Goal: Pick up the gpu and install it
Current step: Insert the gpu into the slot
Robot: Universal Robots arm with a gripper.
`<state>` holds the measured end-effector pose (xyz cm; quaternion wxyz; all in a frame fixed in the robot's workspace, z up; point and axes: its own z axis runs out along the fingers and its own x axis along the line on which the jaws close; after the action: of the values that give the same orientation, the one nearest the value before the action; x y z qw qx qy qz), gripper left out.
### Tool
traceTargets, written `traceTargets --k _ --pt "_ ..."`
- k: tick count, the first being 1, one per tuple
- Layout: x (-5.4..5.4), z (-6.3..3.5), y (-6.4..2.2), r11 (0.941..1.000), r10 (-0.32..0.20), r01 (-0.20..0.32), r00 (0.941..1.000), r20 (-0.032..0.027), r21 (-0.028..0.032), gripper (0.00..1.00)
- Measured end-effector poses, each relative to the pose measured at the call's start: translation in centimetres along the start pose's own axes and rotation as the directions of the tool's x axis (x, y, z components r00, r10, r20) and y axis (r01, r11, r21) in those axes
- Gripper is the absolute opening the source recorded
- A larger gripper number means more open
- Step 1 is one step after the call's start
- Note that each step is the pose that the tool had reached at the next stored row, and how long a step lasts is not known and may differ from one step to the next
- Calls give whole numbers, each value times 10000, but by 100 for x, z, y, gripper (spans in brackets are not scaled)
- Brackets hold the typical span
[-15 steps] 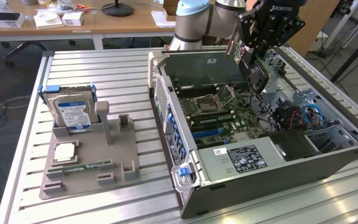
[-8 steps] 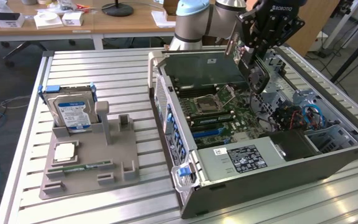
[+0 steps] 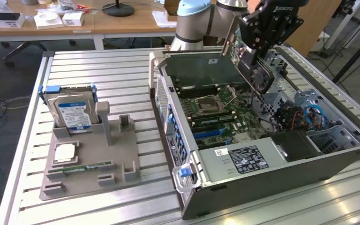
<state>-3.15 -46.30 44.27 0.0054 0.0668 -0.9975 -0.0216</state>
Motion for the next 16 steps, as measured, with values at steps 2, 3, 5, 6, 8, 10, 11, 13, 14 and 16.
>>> traceTargets --k 2,3,5,6,8,10,11,13,14,16 --pt "0 1 0 9994 -359 359 9994 -16 2 26" --pt "0 1 0 9986 -538 538 9985 -23 3 26" --pt "0 1 0 9960 -897 897 9960 -40 5 26" --pt "0 1 0 9940 -1091 1091 9940 -48 6 26" --pt "0 1 0 9895 -1448 1448 9894 -64 7 26" --pt "0 1 0 9836 -1802 1802 9836 -80 6 26" --pt "0 1 0 9802 -1979 1979 9802 -88 7 26" --pt "0 1 0 9723 -2336 2336 9723 -105 6 26" --pt "0 1 0 9680 -2510 2510 9679 -113 5 26" --pt "0 1 0 9587 -2844 2844 9586 -128 4 26"
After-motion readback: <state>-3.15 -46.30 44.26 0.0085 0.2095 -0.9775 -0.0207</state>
